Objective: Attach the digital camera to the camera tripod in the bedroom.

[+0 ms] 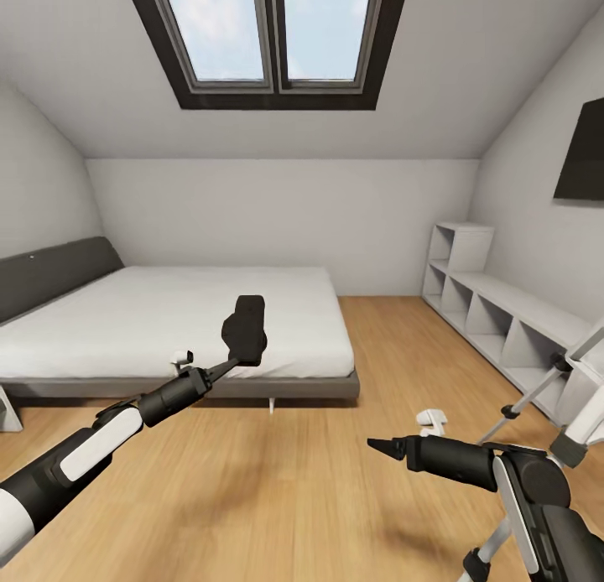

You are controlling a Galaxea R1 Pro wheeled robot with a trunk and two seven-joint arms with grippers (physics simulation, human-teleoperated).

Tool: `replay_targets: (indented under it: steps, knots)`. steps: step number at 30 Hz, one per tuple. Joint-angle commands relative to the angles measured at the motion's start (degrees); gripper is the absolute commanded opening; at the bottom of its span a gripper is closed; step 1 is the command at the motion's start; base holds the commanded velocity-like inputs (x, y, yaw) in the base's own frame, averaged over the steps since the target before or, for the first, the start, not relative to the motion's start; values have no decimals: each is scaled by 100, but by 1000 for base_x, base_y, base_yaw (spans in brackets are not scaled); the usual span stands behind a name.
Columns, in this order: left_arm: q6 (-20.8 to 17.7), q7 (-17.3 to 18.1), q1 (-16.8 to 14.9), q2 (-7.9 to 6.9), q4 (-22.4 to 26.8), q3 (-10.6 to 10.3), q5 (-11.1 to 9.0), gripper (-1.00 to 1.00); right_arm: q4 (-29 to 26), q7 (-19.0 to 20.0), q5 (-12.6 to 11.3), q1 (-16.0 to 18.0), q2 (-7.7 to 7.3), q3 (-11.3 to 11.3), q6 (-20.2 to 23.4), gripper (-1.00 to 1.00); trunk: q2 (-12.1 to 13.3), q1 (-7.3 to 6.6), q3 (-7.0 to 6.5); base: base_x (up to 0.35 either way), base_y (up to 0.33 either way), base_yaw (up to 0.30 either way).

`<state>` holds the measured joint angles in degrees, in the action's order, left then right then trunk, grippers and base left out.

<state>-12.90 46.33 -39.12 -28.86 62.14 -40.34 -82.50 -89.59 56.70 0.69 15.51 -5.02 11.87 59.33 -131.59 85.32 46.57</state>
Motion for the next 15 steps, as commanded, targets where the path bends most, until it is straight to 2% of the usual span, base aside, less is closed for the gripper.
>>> replay_targets:
  steps: [1,5,6,9,15]
  knots:
    - [-37,17,-8,-5,0,-18,-54,-100,-1,25,11,5,1,6,39,100,39,-24,-12,0,0,0]
    - [-37,12,-8,-5,-2,-17,-93,-100,1,25,11,5,1,8,36,100,199,-112,-84,0,0,0]
    - [-37,9,-8,-5,-30,-17,-197,-100,2,25,11,5,1,8,35,100,239,-133,-102,0,0,0]
    - [-42,8,-8,-3,-128,-17,-272,-100,3,40,9,5,1,7,37,100,359,-199,-156,0,0,0]
    - [-209,8,-8,22,-425,-7,-323,-100,3,69,-3,5,3,-4,42,100,600,-331,-263,0,0,0]
